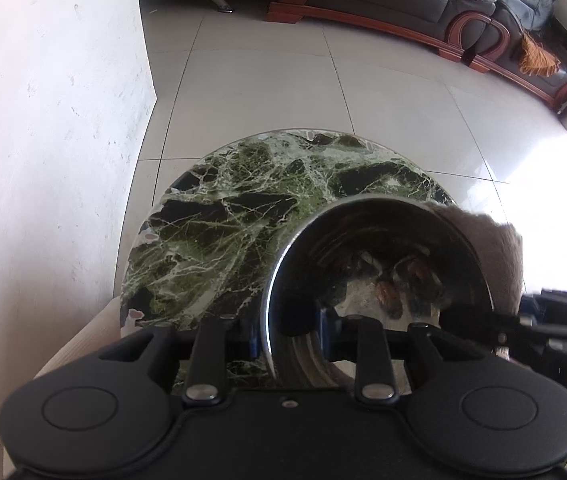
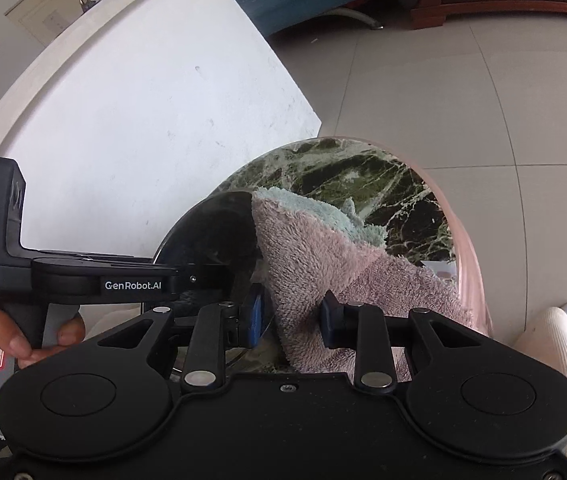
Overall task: Clean bowl
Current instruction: 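Wipe the towel down the bowl's outer side with the right gripper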
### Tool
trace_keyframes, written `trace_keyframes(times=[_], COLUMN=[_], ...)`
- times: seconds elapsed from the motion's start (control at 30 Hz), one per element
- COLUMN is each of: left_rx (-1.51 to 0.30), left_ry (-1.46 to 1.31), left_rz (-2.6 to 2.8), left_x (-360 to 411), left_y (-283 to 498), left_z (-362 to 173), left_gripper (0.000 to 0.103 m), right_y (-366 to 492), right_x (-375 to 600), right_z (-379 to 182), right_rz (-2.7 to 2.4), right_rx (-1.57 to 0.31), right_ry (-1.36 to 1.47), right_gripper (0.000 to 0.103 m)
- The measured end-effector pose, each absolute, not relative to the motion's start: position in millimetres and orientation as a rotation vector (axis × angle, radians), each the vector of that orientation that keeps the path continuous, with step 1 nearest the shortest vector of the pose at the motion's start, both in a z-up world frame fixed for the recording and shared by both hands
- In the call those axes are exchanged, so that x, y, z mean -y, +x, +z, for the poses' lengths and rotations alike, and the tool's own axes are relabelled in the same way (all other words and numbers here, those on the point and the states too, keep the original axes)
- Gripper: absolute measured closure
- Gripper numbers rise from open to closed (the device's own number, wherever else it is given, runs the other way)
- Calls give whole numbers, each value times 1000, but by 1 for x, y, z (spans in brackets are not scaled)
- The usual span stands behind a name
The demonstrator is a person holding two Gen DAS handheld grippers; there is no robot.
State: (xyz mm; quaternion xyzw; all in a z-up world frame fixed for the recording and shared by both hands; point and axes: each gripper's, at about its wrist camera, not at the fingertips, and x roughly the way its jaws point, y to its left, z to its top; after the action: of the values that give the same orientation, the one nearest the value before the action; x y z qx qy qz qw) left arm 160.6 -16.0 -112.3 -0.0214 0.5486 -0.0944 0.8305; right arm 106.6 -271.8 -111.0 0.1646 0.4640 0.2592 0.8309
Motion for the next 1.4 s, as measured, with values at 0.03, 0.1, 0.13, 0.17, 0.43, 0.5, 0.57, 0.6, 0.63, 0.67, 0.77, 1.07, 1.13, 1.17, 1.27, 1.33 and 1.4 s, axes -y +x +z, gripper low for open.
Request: trace_keyframes(times=[0.03,0.1,0.13,0.17,0.43,0.5,0.57,0.6,0.63,0.67,0.77,1.07,1.13,1.17,1.27,1.33,1.4], left_rx=[-1166,-1169,-1169,-1169,-1164,-1162,-1163,-1163,-1166,-1169,-1171,-1167,-1165,-1165,-1166,-1169,-1173], left_ry=[-47,-48,-46,-44,-45,-40,-33,-30,-28,-30,-30,-32,-28,-27,-17,-18,-14], left_rz=[-201,-201,-199,-199,-199,-202,-206,-208,-210,-211,-212,-216,-219,-220,-223,-228,-234], left_x=[16,16,17,18,20,21,21,22,22,21,21,22,23,23,23,22,23], left_y=[161,160,160,160,161,161,161,161,161,162,161,163,163,163,164,164,165], left_z=[-113,-112,-112,-112,-112,-112,-112,-112,-112,-112,-112,-113,-113,-113,-114,-114,-114], left_gripper=[76,76,76,76,75,75,75,75,75,75,75,74,74,74,74,73,74], right_y=[111,122,129,134,118,109,103,103,105,108,126,117,108,105,103,110,120], right_x=[269,265,262,260,264,270,271,271,269,267,263,267,272,273,274,273,271], right_z=[-108,-102,-99,-97,-105,-111,-113,-112,-110,-107,-97,-98,-101,-102,-102,-100,-98], right_rz=[547,546,550,554,538,534,536,536,534,532,539,543,541,541,546,550,556], right_rx=[-972,-949,-935,-927,-948,-972,-982,-981,-976,-967,-932,-933,-949,-956,-963,-956,-945], right_ry=[334,319,318,317,313,337,345,340,325,311,299,316,328,331,326,318,311], right_gripper=[75,75,75,75,75,75,75,75,75,75,75,75,75,75,75,75,75])
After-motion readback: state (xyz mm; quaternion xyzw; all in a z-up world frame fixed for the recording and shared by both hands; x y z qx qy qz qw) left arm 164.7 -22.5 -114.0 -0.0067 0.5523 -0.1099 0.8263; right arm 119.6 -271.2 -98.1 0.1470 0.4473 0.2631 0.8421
